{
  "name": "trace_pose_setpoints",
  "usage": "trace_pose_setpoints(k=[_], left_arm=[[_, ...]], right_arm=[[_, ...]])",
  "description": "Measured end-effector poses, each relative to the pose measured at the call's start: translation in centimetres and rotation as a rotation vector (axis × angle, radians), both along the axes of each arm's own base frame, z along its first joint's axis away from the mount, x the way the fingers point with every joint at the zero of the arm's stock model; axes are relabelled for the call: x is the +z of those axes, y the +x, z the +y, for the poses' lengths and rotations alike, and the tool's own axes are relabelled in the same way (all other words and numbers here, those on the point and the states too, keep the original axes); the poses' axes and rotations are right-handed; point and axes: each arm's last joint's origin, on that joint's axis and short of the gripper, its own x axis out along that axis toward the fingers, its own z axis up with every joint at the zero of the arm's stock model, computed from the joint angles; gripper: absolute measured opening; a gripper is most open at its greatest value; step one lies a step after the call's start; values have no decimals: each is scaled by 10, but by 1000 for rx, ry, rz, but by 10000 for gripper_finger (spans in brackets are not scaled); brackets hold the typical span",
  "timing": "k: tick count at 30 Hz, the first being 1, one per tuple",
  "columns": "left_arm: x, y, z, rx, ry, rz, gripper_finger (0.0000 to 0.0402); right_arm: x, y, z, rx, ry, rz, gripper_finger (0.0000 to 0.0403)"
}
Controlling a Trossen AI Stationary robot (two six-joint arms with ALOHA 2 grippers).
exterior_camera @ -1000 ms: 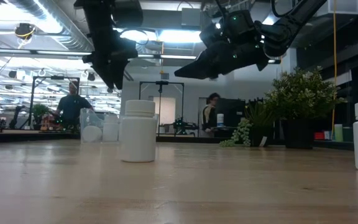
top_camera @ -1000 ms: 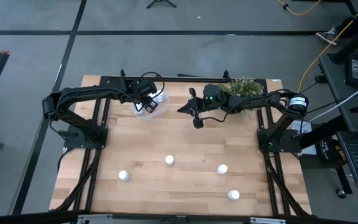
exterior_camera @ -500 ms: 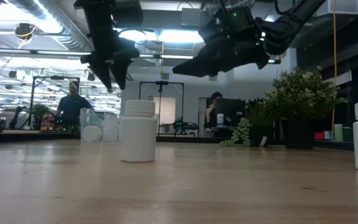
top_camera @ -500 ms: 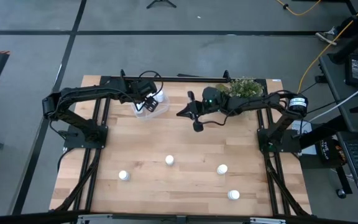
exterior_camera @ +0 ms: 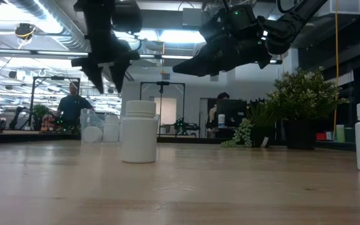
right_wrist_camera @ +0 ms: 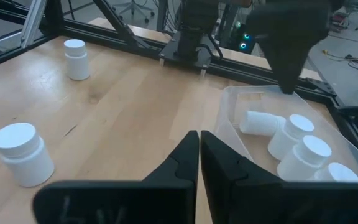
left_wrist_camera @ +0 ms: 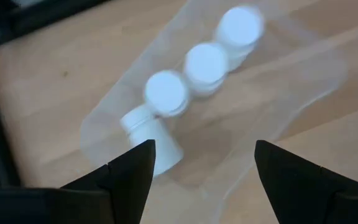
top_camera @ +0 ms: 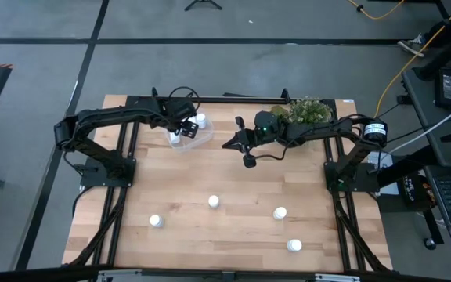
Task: Pick and place pill bottles into a basket
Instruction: Put the white medicine bottle into the transparent bin
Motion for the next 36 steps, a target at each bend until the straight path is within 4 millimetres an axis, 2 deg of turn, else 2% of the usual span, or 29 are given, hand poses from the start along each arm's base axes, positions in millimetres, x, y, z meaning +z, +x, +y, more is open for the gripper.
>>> trace_pose_setpoints(k=[13, 20, 36], left_arm=[[-36, 10, 17, 9, -90, 158, 267], [-44, 7, 30, 24, -107, 192, 267], [-68, -3, 24, 41, -160, 239, 267]], right_arm=[[1, 0, 0, 1, -4, -8, 20], [1, 0, 0, 1, -4, -8, 20], [1, 0, 0, 0, -3, -8, 20]])
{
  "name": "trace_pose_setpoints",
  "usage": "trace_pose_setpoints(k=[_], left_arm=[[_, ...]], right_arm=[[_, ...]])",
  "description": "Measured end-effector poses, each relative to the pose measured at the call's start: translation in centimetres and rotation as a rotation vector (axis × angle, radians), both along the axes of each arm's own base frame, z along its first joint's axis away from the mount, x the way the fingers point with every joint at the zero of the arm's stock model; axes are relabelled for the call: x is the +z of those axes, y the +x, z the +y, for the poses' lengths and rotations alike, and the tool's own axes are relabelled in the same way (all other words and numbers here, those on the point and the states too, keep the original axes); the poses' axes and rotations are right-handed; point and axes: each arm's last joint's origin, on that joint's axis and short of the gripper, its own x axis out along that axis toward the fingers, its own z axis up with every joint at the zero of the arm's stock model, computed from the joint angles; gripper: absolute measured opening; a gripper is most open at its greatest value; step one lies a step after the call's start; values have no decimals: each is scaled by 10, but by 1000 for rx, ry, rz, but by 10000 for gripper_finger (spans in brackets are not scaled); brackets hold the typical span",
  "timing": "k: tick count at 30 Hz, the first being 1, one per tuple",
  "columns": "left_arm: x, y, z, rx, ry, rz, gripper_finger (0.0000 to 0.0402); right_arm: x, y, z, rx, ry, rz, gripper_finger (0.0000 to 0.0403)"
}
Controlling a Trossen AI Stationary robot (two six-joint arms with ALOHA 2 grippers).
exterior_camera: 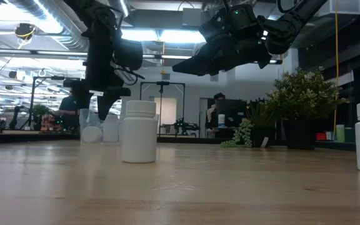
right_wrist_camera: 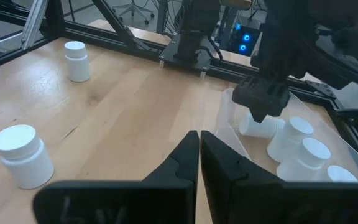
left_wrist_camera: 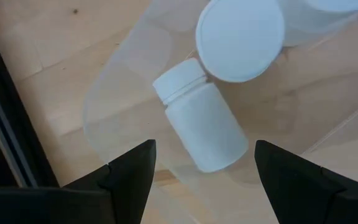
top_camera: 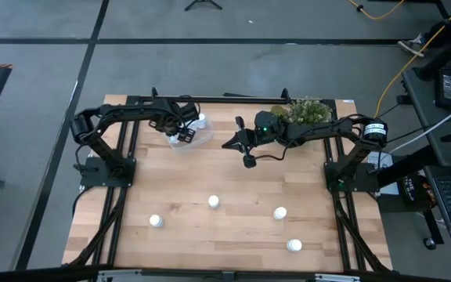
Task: Pick and place pill bottles into a basket
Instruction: Put the white medicine bottle into the transparent bin
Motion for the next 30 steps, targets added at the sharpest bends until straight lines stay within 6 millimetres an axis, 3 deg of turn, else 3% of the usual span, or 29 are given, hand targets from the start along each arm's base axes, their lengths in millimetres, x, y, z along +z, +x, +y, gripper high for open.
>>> trace_pose_setpoints(k=[30], left_arm=[[0, -1, 16, 13, 14, -79, 267]], right_arm=[[0, 0, 0, 1, 1, 0, 20]])
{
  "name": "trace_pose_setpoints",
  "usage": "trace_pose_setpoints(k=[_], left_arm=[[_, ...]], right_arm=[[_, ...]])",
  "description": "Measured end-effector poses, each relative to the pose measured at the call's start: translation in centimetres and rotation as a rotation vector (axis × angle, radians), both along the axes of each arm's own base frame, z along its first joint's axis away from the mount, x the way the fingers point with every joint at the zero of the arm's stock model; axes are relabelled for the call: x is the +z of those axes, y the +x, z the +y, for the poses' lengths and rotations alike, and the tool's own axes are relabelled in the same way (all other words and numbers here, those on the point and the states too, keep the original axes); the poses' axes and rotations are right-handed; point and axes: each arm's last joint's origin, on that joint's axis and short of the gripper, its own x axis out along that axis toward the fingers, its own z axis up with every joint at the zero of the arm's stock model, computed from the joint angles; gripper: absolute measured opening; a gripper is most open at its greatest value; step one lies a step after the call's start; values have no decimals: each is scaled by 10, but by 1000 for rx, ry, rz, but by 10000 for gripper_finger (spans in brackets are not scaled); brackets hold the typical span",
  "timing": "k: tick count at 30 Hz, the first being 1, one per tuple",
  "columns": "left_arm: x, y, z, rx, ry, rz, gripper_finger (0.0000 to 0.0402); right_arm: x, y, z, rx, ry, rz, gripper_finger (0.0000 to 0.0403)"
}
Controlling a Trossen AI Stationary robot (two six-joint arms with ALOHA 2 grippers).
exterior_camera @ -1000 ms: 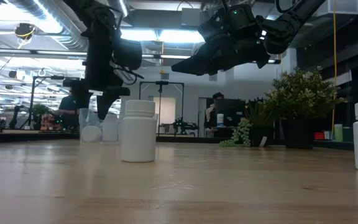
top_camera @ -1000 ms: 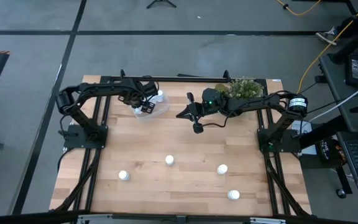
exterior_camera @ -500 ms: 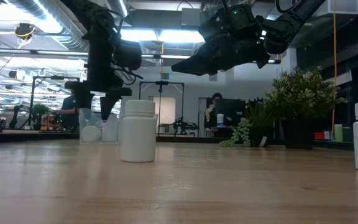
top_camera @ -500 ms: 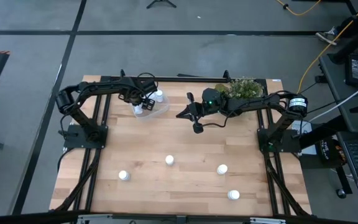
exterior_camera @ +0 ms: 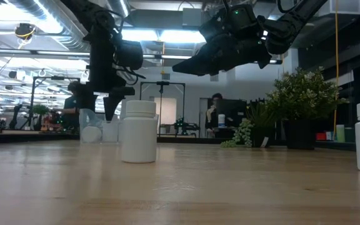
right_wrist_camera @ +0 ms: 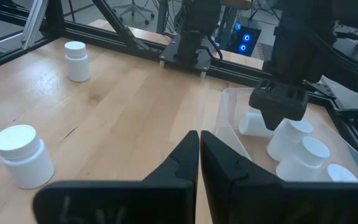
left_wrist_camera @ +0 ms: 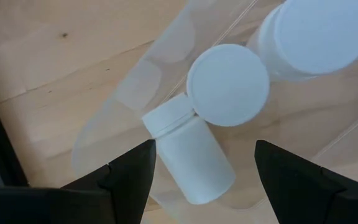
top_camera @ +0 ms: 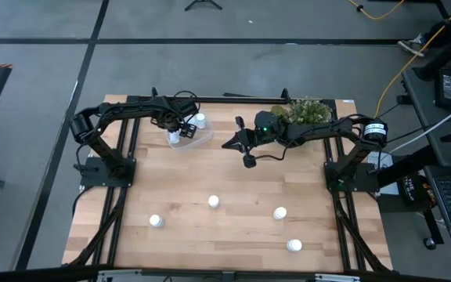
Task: Pick and place pill bottles into a basket
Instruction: Put the white medicine bottle into the transparent bin
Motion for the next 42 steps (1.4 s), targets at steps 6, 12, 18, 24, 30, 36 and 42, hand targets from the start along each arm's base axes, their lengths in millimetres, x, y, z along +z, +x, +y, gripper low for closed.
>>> trace_pose_setpoints(k=[6, 12, 18, 24, 30, 36, 42], left_arm=[[0, 0, 0, 6, 4, -1, 267], [0, 0, 1, 19, 21, 9, 267], [0, -1, 1, 14, 23, 12, 267], [-19, -7, -4, 16, 0, 9, 267], [-24, -12, -1, 38, -15, 14, 267], [-24, -13, 2, 32, -17, 6, 267], [-24, -13, 2, 30, -19, 5, 267]], right_arm=[[0, 0, 1, 3, 0, 0, 20], [1, 1, 5, 14, -2, -10, 20], [2, 2, 7, 21, -5, -17, 20], [2, 2, 7, 21, -5, -17, 20], [2, 2, 7, 21, -7, -22, 20], [2, 2, 7, 21, -8, -23, 20], [2, 2, 7, 21, -8, -23, 20]])
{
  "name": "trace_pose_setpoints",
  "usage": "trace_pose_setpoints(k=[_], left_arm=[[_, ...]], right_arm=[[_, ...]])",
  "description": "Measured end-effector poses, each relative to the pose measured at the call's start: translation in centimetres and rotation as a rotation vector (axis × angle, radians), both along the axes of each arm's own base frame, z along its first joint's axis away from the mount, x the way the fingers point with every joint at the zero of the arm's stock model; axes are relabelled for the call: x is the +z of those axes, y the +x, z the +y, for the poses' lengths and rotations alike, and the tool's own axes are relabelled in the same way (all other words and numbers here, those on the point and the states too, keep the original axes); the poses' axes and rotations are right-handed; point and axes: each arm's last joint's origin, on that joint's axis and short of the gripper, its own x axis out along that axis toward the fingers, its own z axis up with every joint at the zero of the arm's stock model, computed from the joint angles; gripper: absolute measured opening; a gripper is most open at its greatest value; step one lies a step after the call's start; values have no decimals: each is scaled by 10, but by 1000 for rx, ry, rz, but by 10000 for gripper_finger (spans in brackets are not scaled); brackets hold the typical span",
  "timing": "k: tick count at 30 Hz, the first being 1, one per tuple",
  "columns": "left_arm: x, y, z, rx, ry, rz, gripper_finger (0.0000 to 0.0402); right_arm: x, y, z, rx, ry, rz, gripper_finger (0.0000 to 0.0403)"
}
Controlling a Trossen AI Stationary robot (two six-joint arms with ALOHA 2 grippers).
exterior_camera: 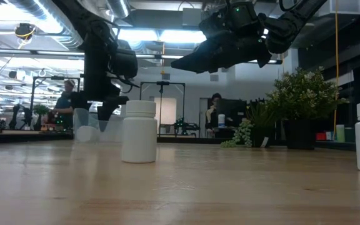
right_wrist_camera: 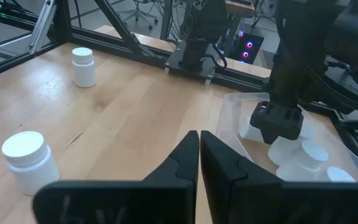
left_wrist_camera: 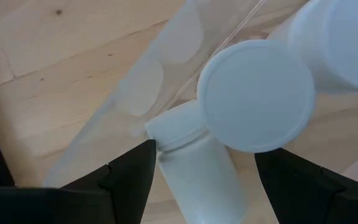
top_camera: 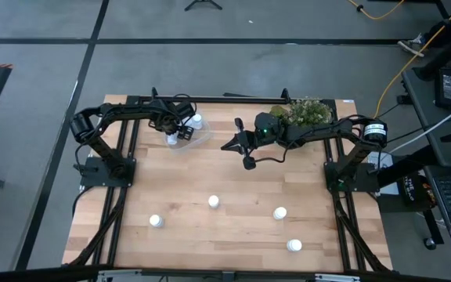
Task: Pick and place pill bottles into a basket
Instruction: Put the white medicine bottle into the transparent bin
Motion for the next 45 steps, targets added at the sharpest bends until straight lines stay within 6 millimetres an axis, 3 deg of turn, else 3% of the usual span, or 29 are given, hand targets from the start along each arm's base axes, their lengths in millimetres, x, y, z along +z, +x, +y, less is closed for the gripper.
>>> trace_pose_setpoints(k=[12, 21, 37, 45], left_arm=[[0, 0, 0, -19, 3, 7, 267], [-18, 4, 3, -45, -46, 66, 267], [-19, 4, 2, -94, -70, 68, 265], [-10, 3, 0, -124, -84, 52, 207]], right_arm=[[0, 0, 0, 0, 0, 0, 20], [0, 0, 0, 0, 0, 0, 20], [0, 0, 0, 0, -1, -2, 20], [0, 0, 0, 0, -1, -3, 20]])
